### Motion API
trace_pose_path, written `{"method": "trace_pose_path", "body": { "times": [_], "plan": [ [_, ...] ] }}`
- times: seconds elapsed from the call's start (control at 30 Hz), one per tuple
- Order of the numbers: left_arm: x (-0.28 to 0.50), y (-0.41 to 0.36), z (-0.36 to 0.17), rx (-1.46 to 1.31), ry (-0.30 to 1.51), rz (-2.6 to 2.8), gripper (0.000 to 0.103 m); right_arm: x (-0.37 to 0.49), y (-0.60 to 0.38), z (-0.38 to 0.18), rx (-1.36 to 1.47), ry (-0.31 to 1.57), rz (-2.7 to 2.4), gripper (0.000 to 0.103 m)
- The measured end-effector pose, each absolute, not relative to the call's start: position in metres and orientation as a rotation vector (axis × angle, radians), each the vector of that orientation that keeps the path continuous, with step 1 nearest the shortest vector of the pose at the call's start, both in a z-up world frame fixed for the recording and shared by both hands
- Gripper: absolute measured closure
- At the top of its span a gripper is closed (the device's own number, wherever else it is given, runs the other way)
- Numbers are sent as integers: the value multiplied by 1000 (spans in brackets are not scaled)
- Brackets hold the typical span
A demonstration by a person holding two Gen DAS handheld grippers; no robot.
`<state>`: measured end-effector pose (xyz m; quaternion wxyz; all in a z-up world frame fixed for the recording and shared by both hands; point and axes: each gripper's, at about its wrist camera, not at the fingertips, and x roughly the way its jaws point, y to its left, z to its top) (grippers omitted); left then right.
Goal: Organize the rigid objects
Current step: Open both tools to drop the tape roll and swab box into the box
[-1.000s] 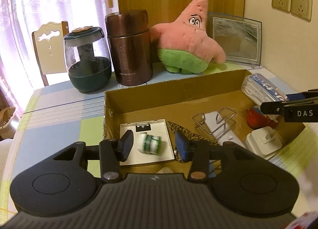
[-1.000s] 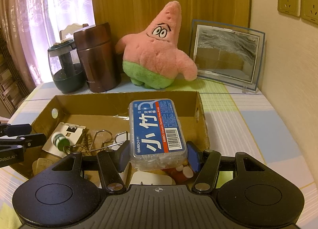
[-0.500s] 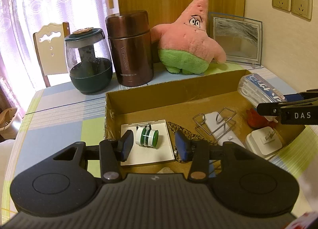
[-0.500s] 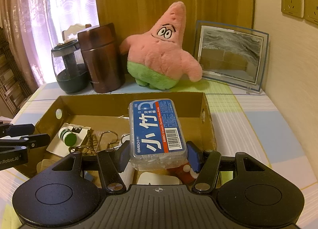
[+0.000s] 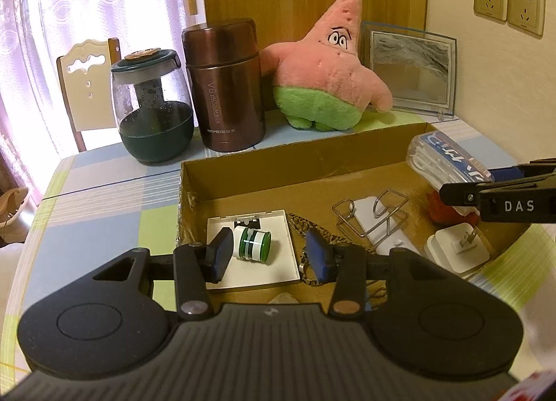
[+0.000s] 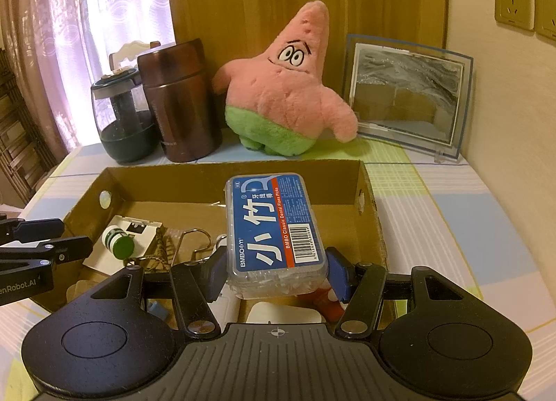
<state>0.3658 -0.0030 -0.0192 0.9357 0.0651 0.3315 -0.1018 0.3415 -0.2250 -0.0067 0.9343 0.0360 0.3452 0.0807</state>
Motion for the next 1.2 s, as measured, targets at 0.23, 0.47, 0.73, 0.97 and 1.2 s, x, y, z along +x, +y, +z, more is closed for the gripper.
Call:
{"method": "trace_pose_path", "body": {
  "times": [0.23,0.47,0.73,0.97,1.2],
  "plan": [
    [366,-3,-19,131,678,-208,62,342,-226,-8,104,700,178,47],
    [366,-3,-18,124,675,-203,56,342,-229,-5,149,672,186,38],
    [366,-2,-16,116,668,-198,54,342,-232,-6,146,669,163,30],
    [364,-1,-11,112,659,-191,50,340,-235,-4,143,664,145,26],
    [354,0,-4,104,643,-188,37,332,-238,2,149,658,149,21]
  ]
}}
